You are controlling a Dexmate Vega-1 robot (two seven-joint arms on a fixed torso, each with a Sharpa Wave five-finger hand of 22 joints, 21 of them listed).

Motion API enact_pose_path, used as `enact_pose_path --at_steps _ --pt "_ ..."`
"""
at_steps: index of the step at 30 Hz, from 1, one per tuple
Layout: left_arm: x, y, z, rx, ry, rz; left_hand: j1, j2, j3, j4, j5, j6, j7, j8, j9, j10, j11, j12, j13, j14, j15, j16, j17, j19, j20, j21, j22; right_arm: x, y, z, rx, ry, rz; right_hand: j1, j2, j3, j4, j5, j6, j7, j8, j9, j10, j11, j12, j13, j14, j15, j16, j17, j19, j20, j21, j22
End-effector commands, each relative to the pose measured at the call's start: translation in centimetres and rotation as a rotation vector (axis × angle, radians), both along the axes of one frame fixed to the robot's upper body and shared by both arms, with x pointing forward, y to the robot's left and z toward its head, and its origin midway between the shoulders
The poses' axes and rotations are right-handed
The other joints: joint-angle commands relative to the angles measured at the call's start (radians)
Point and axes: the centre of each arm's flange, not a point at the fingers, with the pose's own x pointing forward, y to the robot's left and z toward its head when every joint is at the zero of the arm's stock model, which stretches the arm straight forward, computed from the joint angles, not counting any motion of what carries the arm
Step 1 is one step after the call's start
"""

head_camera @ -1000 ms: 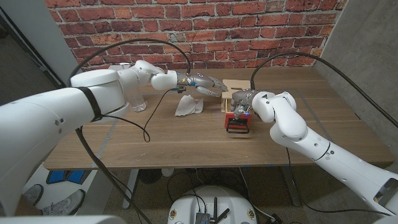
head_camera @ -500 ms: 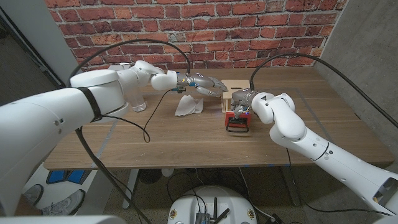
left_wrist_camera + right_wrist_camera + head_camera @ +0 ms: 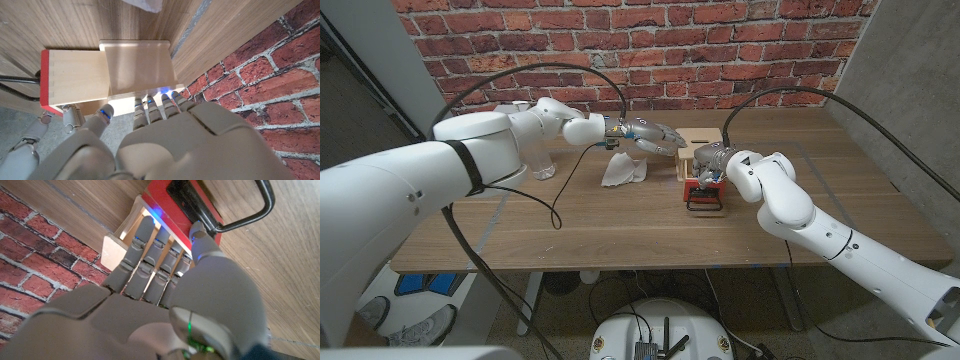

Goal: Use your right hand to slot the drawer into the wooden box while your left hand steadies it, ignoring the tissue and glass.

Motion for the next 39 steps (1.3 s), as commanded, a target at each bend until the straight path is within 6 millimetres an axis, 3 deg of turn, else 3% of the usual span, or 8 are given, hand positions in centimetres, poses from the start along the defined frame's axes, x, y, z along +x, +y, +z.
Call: enact_pose_path --at_steps 1,27,39 --pt "0.1 0.0 0.0 0.003 -0.003 0.006 0.009 0.077 0.0 -0.007 -0.001 0.012 -0.003 0.007 0.003 0.01 -0.004 0.001 0.003 0.01 -0.101 -0.001 0.001 0.008 -0.124 0.001 0.002 0.4 -0.6 0.2 -0.019 -0.025 -0.007 0.021 0.001 0.056 0.046 0.003 -0.01 -0.001 -0.002 0.002 -0.009 -0.002 -0.001 0.005 -0.008 -0.054 -0.002 0.008 -0.009 -0.128 -0.006 -0.001" --pt "0.2 -0.2 0.1 0.0 -0.005 0.015 0.01 0.076 0.005 -0.014 -0.002 0.021 -0.007 0.007 0.004 0.015 -0.006 0.001 0.003 0.012 -0.103 -0.001 0.0 0.014 -0.124 0.001 0.002 1.6 -0.9 0.9 -0.051 -0.034 -0.023 0.047 -0.007 0.029 0.053 0.003 -0.038 -0.011 -0.004 0.003 -0.034 -0.004 0.001 0.006 -0.052 -0.053 -0.006 0.005 -0.039 -0.127 -0.029 0.001" --pt "0.4 -0.2 0.1 0.001 -0.008 0.022 0.012 0.077 0.008 -0.018 -0.002 0.025 -0.008 0.008 0.004 0.02 -0.008 0.002 0.003 0.016 -0.105 -0.001 0.0 0.019 -0.122 0.002 0.002 0.8 -0.9 1.4 -0.073 -0.038 -0.026 0.066 -0.029 -0.006 0.053 0.001 -0.076 -0.019 -0.003 0.014 -0.079 -0.006 -0.003 0.005 -0.117 -0.052 -0.013 0.007 -0.073 -0.126 -0.059 -0.001"
